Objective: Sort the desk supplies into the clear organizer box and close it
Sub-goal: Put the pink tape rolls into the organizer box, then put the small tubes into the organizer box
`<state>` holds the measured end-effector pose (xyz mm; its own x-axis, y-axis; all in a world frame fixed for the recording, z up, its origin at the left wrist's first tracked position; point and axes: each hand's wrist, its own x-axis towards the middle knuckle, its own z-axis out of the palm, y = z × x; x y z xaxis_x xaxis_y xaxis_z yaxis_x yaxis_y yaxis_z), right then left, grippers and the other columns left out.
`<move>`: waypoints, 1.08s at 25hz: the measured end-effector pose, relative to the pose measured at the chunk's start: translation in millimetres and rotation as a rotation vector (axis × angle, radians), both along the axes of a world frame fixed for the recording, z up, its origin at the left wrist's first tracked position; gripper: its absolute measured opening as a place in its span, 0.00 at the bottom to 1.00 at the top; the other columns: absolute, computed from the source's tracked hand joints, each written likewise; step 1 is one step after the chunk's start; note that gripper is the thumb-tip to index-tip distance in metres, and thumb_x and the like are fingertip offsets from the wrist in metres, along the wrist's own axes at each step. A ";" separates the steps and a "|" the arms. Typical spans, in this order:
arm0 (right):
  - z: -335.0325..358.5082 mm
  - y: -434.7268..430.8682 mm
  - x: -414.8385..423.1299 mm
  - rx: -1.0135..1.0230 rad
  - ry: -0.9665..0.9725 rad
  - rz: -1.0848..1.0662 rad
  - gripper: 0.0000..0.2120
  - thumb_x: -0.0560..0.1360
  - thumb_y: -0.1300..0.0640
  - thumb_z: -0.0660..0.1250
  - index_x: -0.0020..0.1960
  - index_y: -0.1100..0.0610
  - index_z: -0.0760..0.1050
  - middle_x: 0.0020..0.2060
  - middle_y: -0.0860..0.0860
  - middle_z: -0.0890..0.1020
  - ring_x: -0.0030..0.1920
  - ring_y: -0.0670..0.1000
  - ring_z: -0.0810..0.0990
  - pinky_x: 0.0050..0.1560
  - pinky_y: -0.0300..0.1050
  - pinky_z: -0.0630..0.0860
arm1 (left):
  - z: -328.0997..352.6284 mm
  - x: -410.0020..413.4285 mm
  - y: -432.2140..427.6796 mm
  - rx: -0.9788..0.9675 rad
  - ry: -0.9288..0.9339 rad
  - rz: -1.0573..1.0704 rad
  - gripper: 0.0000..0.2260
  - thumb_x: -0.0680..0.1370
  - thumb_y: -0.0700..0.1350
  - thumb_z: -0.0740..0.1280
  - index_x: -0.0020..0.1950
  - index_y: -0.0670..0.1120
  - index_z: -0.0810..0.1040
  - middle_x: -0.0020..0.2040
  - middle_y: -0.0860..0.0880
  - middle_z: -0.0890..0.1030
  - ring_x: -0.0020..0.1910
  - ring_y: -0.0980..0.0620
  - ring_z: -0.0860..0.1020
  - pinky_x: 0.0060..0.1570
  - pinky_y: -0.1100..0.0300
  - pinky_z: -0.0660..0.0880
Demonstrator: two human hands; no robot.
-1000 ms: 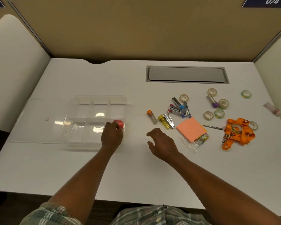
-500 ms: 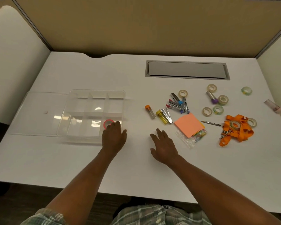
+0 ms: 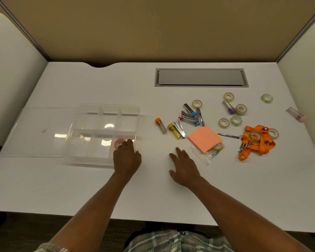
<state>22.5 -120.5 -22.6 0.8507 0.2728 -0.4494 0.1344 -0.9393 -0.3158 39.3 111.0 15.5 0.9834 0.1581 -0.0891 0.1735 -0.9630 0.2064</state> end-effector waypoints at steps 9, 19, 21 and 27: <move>21.4 -7.9 66.9 0.063 -0.247 -0.077 0.23 0.79 0.50 0.65 0.72 0.53 0.71 0.71 0.54 0.72 0.66 0.57 0.73 0.59 0.52 0.76 | 2.1 59.0 -61.7 -0.049 0.071 -0.317 0.28 0.77 0.53 0.65 0.75 0.47 0.64 0.66 0.41 0.71 0.60 0.43 0.74 0.55 0.52 0.75; 23.9 3.4 96.3 -0.024 -0.168 0.084 0.23 0.77 0.61 0.62 0.72 0.53 0.68 0.76 0.56 0.63 0.64 0.61 0.73 0.56 0.52 0.75 | -29.7 85.3 -90.8 -0.174 0.234 -0.130 0.17 0.77 0.46 0.63 0.64 0.42 0.74 0.62 0.40 0.72 0.59 0.41 0.72 0.53 0.50 0.73; 23.2 3.1 92.6 -0.056 -0.213 0.092 0.20 0.79 0.62 0.60 0.69 0.54 0.70 0.72 0.59 0.67 0.61 0.61 0.74 0.54 0.52 0.75 | -33.0 70.6 -90.4 -0.148 0.178 -0.112 0.15 0.78 0.46 0.63 0.61 0.42 0.75 0.58 0.41 0.73 0.55 0.42 0.74 0.50 0.52 0.75; 15.1 1.6 83.1 -0.066 -0.225 0.065 0.19 0.81 0.61 0.57 0.71 0.54 0.69 0.65 0.60 0.70 0.57 0.60 0.75 0.52 0.52 0.77 | -38.3 25.4 -83.6 -0.146 0.192 -0.093 0.20 0.79 0.48 0.64 0.70 0.43 0.68 0.60 0.41 0.74 0.55 0.44 0.77 0.50 0.56 0.74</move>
